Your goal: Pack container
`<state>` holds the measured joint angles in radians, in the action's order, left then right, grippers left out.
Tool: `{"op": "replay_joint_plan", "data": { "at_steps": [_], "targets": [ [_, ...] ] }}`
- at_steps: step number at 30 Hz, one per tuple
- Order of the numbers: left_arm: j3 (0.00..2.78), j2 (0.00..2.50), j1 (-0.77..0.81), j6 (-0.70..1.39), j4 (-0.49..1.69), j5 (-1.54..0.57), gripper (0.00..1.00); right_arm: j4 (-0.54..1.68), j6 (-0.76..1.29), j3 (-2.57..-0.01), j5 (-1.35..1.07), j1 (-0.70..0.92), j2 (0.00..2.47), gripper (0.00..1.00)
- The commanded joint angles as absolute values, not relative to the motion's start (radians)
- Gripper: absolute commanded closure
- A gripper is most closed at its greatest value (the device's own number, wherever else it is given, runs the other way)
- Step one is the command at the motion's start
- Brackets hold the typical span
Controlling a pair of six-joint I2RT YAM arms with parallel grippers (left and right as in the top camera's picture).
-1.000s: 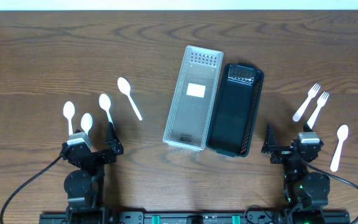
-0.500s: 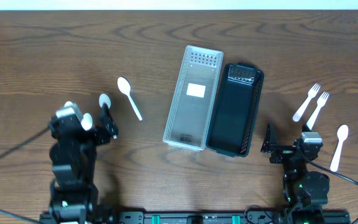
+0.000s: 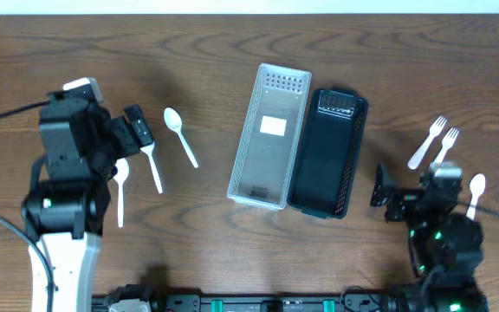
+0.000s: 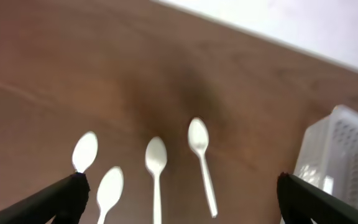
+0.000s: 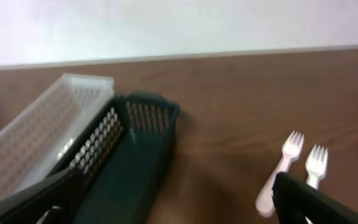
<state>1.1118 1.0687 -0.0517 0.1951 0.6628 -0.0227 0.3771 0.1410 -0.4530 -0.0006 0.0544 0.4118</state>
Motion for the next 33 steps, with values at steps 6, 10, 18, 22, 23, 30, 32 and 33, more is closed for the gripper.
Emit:
{"op": "replay_joint_plan", "data": {
  "at_steps": [6, 10, 18, 22, 23, 30, 32, 33],
  "targets": [
    [1.139, 1.125, -0.055, 0.136, 0.756, -0.02, 0.02, 0.788, 0.122, -0.93, -0.006, 0.015, 0.907, 0.01],
    [1.139, 1.122, -0.055, 0.136, 0.768, -0.019, 0.02, 0.946, 0.126, -1.103, -0.098, -0.032, 1.153, 0.01],
    [1.135, 1.123, -0.055, 0.144, 0.789, -0.019, 0.01, 0.93, 0.175, -1.149, -0.026, -0.043, 1.396, 0.82],
    [1.135, 1.123, -0.055, 0.144, 0.793, -0.02, 0.01, 0.898, 0.205, -1.149, 0.015, -0.043, 1.514, 0.99],
    [1.135, 1.123, -0.055, 0.144, 0.793, -0.02, 0.01, 0.886, 0.205, -1.149, 0.013, -0.043, 1.543, 0.99],
    [1.135, 1.123, -0.055, 0.163, 0.803, -0.02, 0.02, 0.814, 0.147, -1.149, -0.111, -0.038, 1.676, 0.98],
    [1.135, 1.123, -0.055, 0.175, 0.807, -0.02, 0.02, 0.787, 0.127, -1.149, -0.185, -0.038, 1.694, 0.98],
    [1.135, 1.123, -0.055, 0.178, 0.807, -0.02, 0.02, 0.77, 0.117, -1.149, -0.229, -0.038, 1.699, 0.98]
  ]
}}
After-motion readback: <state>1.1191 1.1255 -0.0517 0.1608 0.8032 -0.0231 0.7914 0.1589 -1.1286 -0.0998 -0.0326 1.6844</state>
